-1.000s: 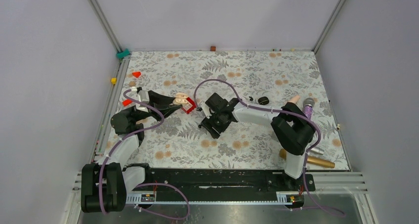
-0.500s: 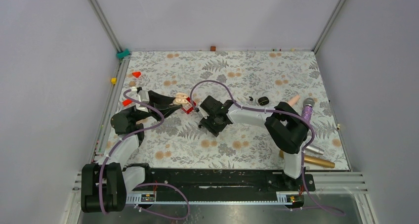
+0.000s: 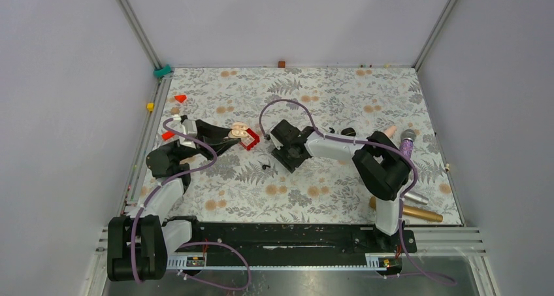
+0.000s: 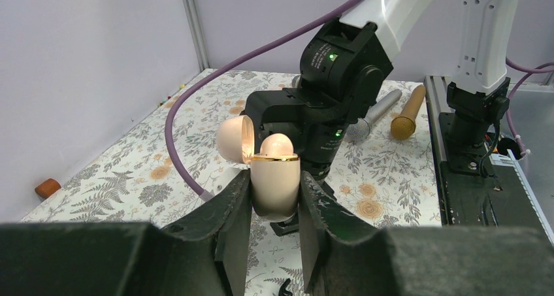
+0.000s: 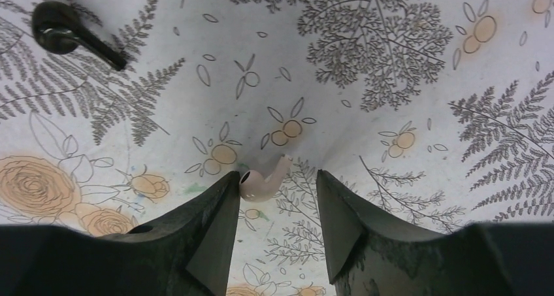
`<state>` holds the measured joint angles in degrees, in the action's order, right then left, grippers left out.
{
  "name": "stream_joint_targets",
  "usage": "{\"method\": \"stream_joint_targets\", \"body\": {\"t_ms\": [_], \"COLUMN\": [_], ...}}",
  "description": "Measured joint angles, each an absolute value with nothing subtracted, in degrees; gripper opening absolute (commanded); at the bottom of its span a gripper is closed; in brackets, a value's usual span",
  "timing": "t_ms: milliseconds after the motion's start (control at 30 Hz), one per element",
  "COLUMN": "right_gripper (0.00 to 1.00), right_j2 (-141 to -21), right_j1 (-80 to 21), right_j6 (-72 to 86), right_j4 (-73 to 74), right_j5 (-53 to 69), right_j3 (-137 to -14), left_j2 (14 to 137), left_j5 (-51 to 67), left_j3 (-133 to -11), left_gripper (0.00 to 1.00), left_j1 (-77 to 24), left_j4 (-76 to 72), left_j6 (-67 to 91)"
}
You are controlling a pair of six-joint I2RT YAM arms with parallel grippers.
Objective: Insert the wireless bluetooth earbuds into the charging case
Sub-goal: Pick up the earbud from the center of the board.
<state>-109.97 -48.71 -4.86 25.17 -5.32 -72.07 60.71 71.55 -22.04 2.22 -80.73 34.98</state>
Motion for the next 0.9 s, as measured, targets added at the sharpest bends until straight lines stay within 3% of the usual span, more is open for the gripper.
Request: {"method": "stream_joint_targets", "body": {"t_ms": [900], "right_gripper": [0.60], "right_j2": [-108.6], "right_j1": [-47.0], "right_j6": [-8.6], "right_j4": [27.5], "right_j5": [-9.7], "right_j3": [-70.9], "left_j2": [60.7], "left_j5": [71.5], "left_j3": [-22.0], "left_gripper": [0.00], "left_j1": [2.2], "left_j4": [-80.7], "left_j6": [35.0]}}
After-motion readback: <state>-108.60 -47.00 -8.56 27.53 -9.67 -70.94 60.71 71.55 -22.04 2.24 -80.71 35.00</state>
